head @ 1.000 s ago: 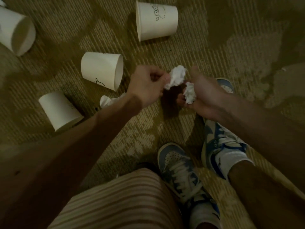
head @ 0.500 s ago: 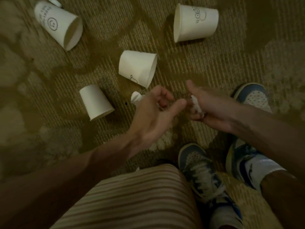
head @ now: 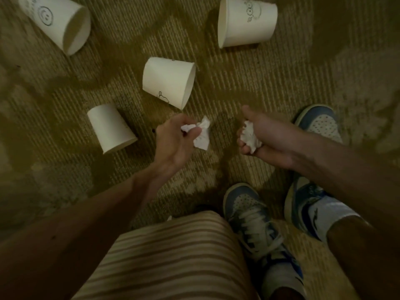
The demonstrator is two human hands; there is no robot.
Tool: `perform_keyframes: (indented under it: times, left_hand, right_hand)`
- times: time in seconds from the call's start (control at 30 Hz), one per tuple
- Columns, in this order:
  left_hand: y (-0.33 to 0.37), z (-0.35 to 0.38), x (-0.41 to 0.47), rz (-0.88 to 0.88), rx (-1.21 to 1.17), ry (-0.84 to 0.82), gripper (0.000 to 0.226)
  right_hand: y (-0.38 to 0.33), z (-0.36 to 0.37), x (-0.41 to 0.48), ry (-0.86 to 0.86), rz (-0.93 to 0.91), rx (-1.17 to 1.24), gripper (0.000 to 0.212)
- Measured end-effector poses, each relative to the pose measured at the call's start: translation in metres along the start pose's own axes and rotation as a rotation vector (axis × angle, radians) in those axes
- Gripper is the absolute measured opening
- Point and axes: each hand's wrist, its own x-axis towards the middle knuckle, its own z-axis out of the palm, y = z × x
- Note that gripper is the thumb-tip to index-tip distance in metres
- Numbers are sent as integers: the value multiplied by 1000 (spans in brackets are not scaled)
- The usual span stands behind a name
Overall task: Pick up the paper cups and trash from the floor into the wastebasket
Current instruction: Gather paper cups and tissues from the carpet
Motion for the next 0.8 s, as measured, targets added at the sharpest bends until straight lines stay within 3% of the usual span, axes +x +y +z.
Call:
perform_keyframes:
  times: [0.07, 0.17, 0.33, 0.47, 0.53, 0.6, 0.7, 0.8]
  left_hand:
    - [19, 5, -4, -36, -197, -73, 7]
    - [48, 10, -11, 45, -391, -101, 22]
    - [74, 19, -19, 25, -527, -116, 17]
    - [77, 24, -21, 154, -315, -197, 3]
    - [78, 19, -17, 307, -94, -215, 11]
    - [82, 13, -9, 320, -4, -214, 11]
    - [95, 4, 12, 242, -102, -36, 9]
    - [111, -4, 46, 247, -107, 177, 30]
  right_hand:
    - [-2, 0, -1, 39, -13, 0, 28]
    - [-7, -3, -1, 7, -1, 60, 41]
    - [-8, -5, -5, -92, 37, 138, 52]
    - [-6, -7, -3, -137, 28, 160, 53]
    - [-8, -11, -3, -126, -12, 126, 48]
    - [-12, -14, -1, -64, -64, 64, 44]
    - [-23, -14, 3, 49, -136, 39, 38]
    - [-35, -13, 5, 99, -176, 57, 32]
